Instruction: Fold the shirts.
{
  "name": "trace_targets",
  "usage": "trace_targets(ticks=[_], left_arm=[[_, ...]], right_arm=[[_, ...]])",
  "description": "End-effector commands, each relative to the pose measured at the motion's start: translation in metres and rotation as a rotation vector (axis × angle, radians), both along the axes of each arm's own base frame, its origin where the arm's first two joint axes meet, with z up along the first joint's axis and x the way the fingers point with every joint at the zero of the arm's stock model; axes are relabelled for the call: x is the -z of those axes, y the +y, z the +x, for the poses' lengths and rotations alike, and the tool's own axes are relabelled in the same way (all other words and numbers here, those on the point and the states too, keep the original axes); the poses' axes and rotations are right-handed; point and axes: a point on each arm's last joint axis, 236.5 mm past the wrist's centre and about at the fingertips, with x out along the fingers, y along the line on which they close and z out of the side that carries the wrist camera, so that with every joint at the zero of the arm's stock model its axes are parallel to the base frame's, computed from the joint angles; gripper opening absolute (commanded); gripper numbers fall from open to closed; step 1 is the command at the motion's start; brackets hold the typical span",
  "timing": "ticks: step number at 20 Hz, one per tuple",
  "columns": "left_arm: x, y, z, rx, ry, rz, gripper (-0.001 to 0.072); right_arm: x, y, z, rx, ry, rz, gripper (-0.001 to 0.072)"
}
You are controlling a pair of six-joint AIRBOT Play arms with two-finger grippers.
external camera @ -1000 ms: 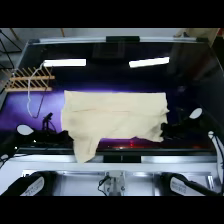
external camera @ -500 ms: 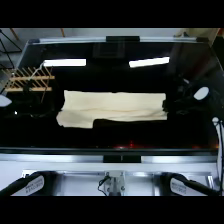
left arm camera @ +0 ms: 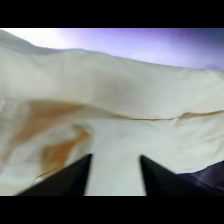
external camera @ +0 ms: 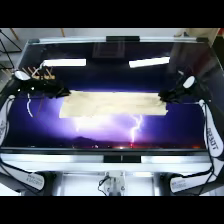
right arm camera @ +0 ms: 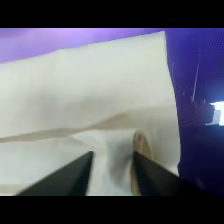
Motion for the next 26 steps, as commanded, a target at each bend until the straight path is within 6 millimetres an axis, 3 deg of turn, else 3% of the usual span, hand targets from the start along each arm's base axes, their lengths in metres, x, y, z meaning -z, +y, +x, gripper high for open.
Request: trace_targets(ticks=[1,5,10,11,13,14,16,17,20,23,26], left_arm=[[0.019,-0.004,0.004,-0.016,0.090,-0.051,0.0711],[-0.011,0.003,-0.018,0.055,0.133,-0.095,0.0708],[-0.062,-0.026,-0.031,0.136,0.057,-0.118,0.0707],[-0.066,-0.036,-0.033,0.156,0.048,-0.115,0.0704],[-0.065,-0.060,-0.039,0.207,0.049,-0.113,0.0540],[-0.063,-0.073,-0.040,0.223,0.041,-0.109,0.0428],[-0.060,-0.102,-0.039,0.249,0.010,-0.099,0.0145],[-0.059,-0.119,-0.040,0.270,-0.012,-0.093,0.0051],[-0.049,-0.180,-0.054,0.350,-0.037,-0.100,0.0031],[-0.034,-0.248,-0.089,0.418,-0.046,-0.126,0.0030],[-0.010,-0.302,-0.109,0.421,-0.070,-0.109,0.0030]], right_arm=[[0.011,-0.008,-0.003,-0.015,0.042,-0.028,0.0685],[0.016,-0.029,-0.014,0.026,0.102,-0.018,0.0691],[0.046,0.008,-0.015,0.066,0.172,0.174,0.0682],[0.047,0.021,-0.015,0.047,0.176,0.222,0.0637],[0.040,0.046,-0.015,-0.008,0.168,0.294,0.0197],[0.032,0.053,-0.014,-0.018,0.157,0.315,0.0071],[0.002,0.061,-0.015,-0.081,0.105,0.332,0.0069],[-0.018,0.061,-0.017,-0.111,0.078,0.321,0.0069],[-0.097,0.071,-0.045,-0.198,0.010,0.321,0.0069],[-0.172,0.088,-0.088,-0.245,-0.036,0.360,0.0069],[-0.233,0.100,-0.121,-0.246,-0.133,0.375,0.0069]])
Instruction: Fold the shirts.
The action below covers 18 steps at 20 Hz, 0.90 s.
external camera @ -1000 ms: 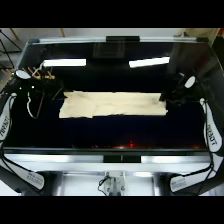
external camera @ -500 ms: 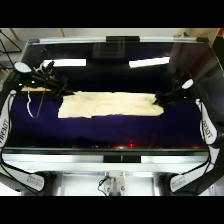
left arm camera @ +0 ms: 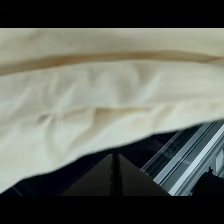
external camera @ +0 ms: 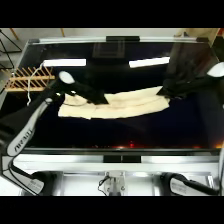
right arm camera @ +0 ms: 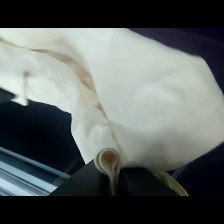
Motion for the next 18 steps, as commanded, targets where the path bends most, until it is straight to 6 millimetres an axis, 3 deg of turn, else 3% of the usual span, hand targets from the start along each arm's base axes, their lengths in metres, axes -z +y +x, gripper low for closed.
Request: trace_targets(ticks=[1,3,5,7,9,11,13,15,17,18], left_arm=[[0.026,-0.067,-0.023,-0.015,-0.032,-0.001,0.0029],[0.042,-0.099,-0.034,-0.050,0.001,-0.025,0.0029],[0.040,-0.120,-0.035,-0.085,0.008,-0.079,0.0030],[0.022,-0.116,-0.024,-0.064,-0.060,-0.100,0.0028],[-0.001,-0.082,-0.002,-0.069,-0.129,-0.075,0.0027],[-0.028,-0.011,0.028,-0.085,-0.222,0.034,0.0027],[-0.059,0.084,0.054,-0.165,-0.293,0.170,0.0027],[-0.101,0.182,0.069,-0.299,-0.358,0.263,0.0028],[-0.143,0.263,0.067,-0.469,-0.385,0.281,0.0029],[-0.158,0.293,0.060,-0.531,-0.396,0.291,0.0029]], right_arm=[[-0.073,0.018,-0.049,0.003,-0.089,0.049,0.0069],[-0.104,0.028,-0.065,0.022,-0.149,0.092,0.0070],[-0.122,0.034,-0.078,0.037,-0.173,0.125,0.0070],[-0.127,0.035,-0.082,0.047,-0.177,0.128,0.0070],[-0.124,0.034,-0.070,0.068,-0.179,0.138,0.0069],[-0.116,0.047,-0.045,0.072,-0.198,0.149,0.0069],[-0.101,0.085,-0.018,0.033,-0.211,0.189,0.0070],[-0.081,0.147,0.008,-0.024,-0.216,0.270,0.0070],[-0.046,0.211,0.029,-0.038,-0.189,0.350,0.0070],[-0.019,0.240,0.037,-0.027,-0.149,0.377,0.0070]])
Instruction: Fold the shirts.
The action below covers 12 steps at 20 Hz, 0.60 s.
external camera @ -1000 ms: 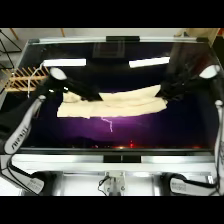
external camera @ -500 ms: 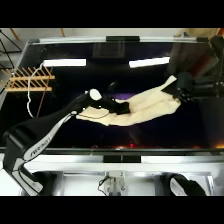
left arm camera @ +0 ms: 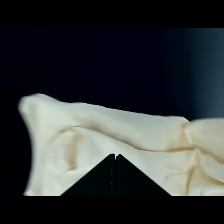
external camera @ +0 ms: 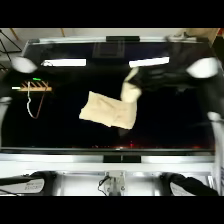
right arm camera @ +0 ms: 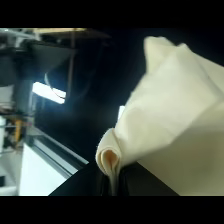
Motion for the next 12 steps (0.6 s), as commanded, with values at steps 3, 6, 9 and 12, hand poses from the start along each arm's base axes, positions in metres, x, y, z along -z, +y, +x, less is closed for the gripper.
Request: trace_targets(ticks=[3,6,9,12], left_arm=[[-0.071,0.156,-0.039,-0.281,-0.069,0.091,0.0029],[-0.073,0.153,-0.047,-0.251,-0.066,0.108,0.0029],[-0.061,0.145,-0.049,-0.226,-0.042,0.109,0.0029],[-0.051,0.142,-0.052,-0.204,-0.027,0.116,0.0030]], right_arm=[[0.122,0.149,0.030,0.040,0.206,0.204,0.0071],[0.131,0.182,0.038,0.034,0.208,0.392,0.0684],[0.108,0.152,0.031,-0.080,0.203,0.409,0.0682],[0.137,0.060,0.016,-0.129,0.274,0.063,0.0682]])
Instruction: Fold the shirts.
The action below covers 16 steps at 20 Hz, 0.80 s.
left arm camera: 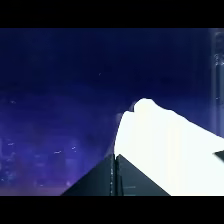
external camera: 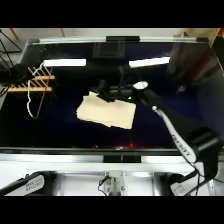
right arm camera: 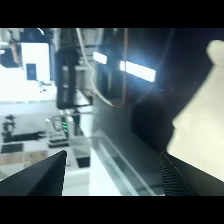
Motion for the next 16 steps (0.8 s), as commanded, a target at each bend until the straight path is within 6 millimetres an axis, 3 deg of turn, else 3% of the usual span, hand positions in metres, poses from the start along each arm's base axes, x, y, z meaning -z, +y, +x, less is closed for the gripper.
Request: trace_targets(ticks=[1,3,4,5,7,9,14,15,16], left_arm=[[0.009,0.000,-0.005,0.015,0.021,0.010,0.0030],[0.008,0.000,-0.005,0.015,0.020,0.009,0.0030],[0.008,-0.001,-0.005,0.016,0.020,0.009,0.0030],[0.008,-0.002,-0.005,0.020,0.020,0.009,0.0030],[0.010,-0.007,-0.005,0.031,0.023,0.009,0.0030],[0.011,-0.014,-0.005,0.048,0.028,0.008,0.0030],[0.012,-0.024,-0.005,0.072,0.031,0.006,0.0030],[0.012,-0.026,-0.006,0.077,0.031,0.006,0.0030],[0.013,-0.029,-0.006,0.081,0.033,0.003,0.0030]], right_arm=[[0.048,-0.114,-0.026,-0.102,0.085,-0.432,0.0682],[0.085,-0.240,-0.047,-0.079,0.211,-0.892,0.0682],[0.096,-0.282,-0.064,-0.082,0.299,-1.012,0.0682],[0.106,-0.292,-0.079,-0.094,0.364,-1.000,0.0682],[0.130,-0.259,-0.087,-0.070,0.388,-0.811,0.0683],[0.146,-0.222,-0.077,-0.032,0.346,-0.657,0.0683],[0.166,-0.180,-0.047,0.004,0.294,-0.456,0.0681],[0.167,-0.172,-0.044,0.006,0.292,-0.412,0.0620],[0.168,-0.167,-0.043,0.004,0.291,-0.381,0.0514]])
